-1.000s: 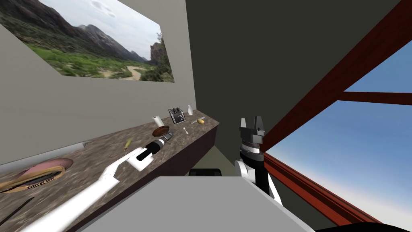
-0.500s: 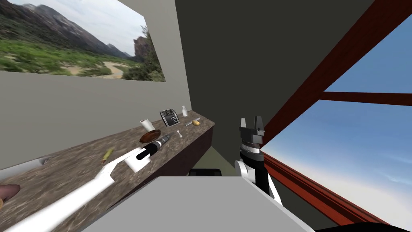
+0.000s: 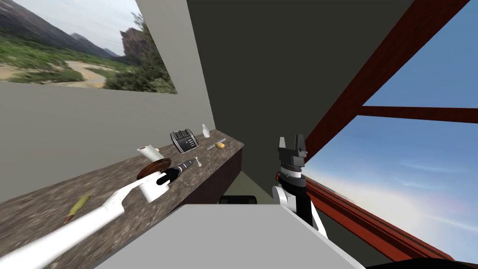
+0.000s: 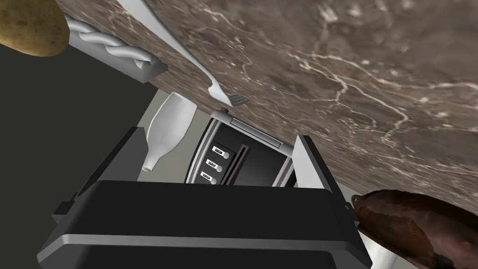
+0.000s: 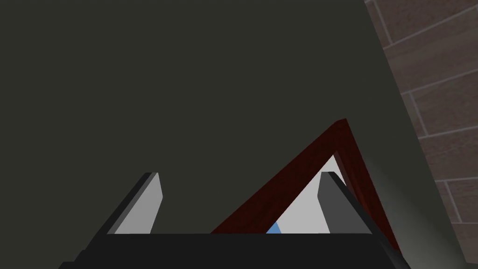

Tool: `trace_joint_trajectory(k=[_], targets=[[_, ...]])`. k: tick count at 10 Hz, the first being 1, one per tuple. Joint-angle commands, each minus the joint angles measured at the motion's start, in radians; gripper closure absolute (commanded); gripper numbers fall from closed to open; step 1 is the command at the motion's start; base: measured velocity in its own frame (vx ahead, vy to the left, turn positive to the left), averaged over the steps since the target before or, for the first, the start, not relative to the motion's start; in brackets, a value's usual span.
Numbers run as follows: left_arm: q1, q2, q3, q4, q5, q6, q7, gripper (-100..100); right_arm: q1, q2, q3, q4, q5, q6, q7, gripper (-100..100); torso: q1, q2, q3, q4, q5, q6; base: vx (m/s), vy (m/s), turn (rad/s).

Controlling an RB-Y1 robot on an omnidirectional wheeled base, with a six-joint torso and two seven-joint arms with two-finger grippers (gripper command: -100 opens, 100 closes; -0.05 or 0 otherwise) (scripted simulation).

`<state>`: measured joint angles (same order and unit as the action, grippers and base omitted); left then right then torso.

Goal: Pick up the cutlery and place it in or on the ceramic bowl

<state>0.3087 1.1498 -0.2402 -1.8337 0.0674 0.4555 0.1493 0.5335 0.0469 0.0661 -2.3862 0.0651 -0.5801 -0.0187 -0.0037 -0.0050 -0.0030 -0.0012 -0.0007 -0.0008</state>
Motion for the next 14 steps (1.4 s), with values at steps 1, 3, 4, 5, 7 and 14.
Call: trace_joint_trajectory(k=[1, 3, 4, 5, 7, 14], targets=[[0.003, 0.033, -0.017, 0.024, 0.014, 0.037, 0.000, -100, 0.000, 0.000, 0.000, 0.000, 0.000, 0.000, 0.000, 0, 0.000, 0.000, 0.000, 0.000, 0.000, 0.000, 0.072, -0.037, -0.202], [0.005, 0.067, -0.038, 0.043, 0.027, 0.083, 0.000, -100, 0.000, 0.000, 0.000, 0.000, 0.000, 0.000, 0.000, 0, 0.000, -0.001, 0.000, 0.000, 0.000, 0.000, 0.096, -0.048, -0.175], [0.005, 0.082, -0.047, 0.052, 0.033, 0.103, 0.000, -100, 0.000, 0.000, 0.000, 0.000, 0.000, 0.000, 0.000, 0, -0.001, -0.001, -0.001, 0.000, 0.000, 0.000, 0.095, -0.050, -0.140], [0.006, 0.094, -0.055, 0.058, 0.038, 0.119, 0.000, -100, 0.000, 0.000, 0.000, 0.000, 0.000, 0.000, 0.000, 0, -0.001, -0.001, -0.001, 0.000, 0.000, 0.000, 0.077, -0.051, -0.123], [0.013, 0.103, -0.058, 0.056, 0.040, 0.130, 0.002, -100, 0.000, 0.000, 0.000, 0.000, 0.000, 0.000, 0.000, 0, -0.001, 0.000, 0.000, 0.000, 0.000, 0.000, 0.055, -0.032, -0.096], [0.001, 0.063, -0.061, 0.114, 0.028, 0.108, -0.015, 100, 0.000, 0.000, 0.000, 0.000, 0.000, 0.000, 0.000, 0, 0.002, 0.005, 0.003, 0.001, 0.001, -0.001, 0.016, 0.012, -0.025]])
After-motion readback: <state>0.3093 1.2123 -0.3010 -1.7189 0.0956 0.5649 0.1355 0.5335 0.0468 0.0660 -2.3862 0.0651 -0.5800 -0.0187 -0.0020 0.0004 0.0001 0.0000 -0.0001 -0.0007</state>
